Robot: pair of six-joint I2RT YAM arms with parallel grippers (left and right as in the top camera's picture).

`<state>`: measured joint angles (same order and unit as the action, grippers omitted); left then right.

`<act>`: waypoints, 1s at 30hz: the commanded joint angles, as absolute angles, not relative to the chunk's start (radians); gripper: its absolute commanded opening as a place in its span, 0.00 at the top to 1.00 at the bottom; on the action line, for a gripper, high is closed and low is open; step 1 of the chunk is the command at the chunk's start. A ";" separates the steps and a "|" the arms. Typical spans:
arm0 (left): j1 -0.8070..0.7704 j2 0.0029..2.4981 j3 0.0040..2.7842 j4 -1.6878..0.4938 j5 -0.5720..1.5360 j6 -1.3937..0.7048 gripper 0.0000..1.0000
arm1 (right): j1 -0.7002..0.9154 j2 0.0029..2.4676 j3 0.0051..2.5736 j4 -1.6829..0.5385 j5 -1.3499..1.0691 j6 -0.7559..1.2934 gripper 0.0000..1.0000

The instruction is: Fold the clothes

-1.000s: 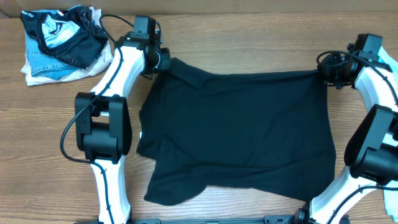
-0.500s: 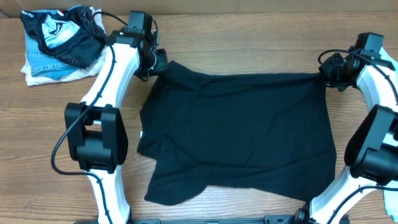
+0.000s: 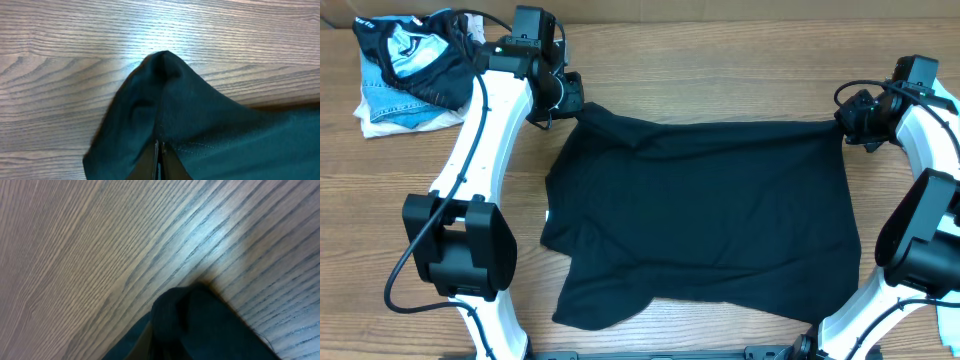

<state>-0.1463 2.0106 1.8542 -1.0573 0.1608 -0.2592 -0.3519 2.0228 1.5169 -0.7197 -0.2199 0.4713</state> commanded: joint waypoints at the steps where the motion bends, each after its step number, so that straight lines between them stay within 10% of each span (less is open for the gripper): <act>1: -0.146 1.995 1.871 -1.077 0.154 -0.270 0.96 | -0.361 2.022 1.543 -0.728 -0.199 0.471 0.96; 30: -0.145 1.995 1.867 -1.491 0.150 -0.310 0.96 | -0.427 1.928 1.545 -1.108 -0.163 0.494 0.96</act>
<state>-0.1463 2.0106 1.8542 -1.4719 0.1608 -0.2893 -0.4210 1.9659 1.5188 -1.0996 -0.2016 0.4934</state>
